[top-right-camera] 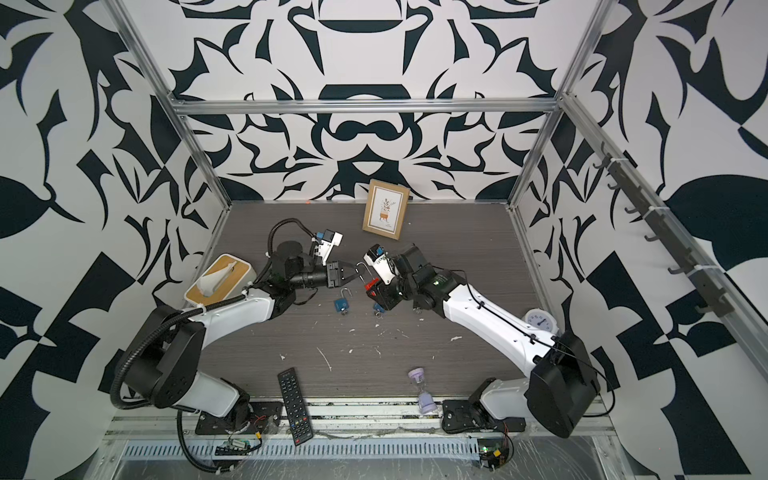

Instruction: Lock with the key

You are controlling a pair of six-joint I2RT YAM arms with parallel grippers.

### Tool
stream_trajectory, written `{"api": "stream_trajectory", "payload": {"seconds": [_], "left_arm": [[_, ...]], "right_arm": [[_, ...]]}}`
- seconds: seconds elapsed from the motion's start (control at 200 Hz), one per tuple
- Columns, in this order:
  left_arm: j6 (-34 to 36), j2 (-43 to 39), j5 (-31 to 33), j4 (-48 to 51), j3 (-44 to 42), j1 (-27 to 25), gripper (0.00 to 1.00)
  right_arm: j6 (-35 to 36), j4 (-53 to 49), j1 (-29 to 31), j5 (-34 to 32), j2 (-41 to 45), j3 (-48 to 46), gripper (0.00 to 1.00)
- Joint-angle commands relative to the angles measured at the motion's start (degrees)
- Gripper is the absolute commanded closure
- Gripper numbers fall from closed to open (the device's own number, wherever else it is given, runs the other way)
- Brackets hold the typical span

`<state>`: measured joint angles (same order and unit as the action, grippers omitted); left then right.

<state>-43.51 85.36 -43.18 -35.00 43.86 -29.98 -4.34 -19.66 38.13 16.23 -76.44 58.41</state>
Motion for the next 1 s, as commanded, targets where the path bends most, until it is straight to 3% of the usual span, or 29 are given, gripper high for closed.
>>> {"api": "stream_trajectory", "payload": {"seconds": [0.0,0.205,0.4,0.565,0.73,0.825,0.995], "left_arm": [[1.17,-3.8,3.71,2.3,0.26,-0.63,1.0],[4.46,-7.25,6.69,9.03,1.81,-0.83,1.0],[5.1,-10.48,9.72,13.5,2.72,-0.87,1.0],[0.04,-15.44,14.38,14.85,2.66,-0.87,1.0],[-7.25,-19.66,20.59,18.46,2.74,-0.86,1.0],[-11.47,-21.34,23.4,19.54,2.73,-0.85,1.0],[-20.23,-22.44,24.63,17.44,1.25,-0.87,1.0]], "right_arm": [[-4.27,6.61,-1.36,2.9,1.37,-0.91,0.48],[-8.45,13.01,-5.44,8.39,3.55,-4.21,0.44],[-11.51,25.79,-10.33,13.61,8.82,-11.34,0.4],[-11.21,41.35,-11.56,13.89,12.36,-19.43,0.38],[-11.98,51.84,-11.52,18.67,10.28,-20.14,0.37],[-11.28,60.63,-10.84,17.23,10.33,-22.95,0.36],[-10.37,60.15,-10.38,18.09,10.81,-21.47,0.35]]}}
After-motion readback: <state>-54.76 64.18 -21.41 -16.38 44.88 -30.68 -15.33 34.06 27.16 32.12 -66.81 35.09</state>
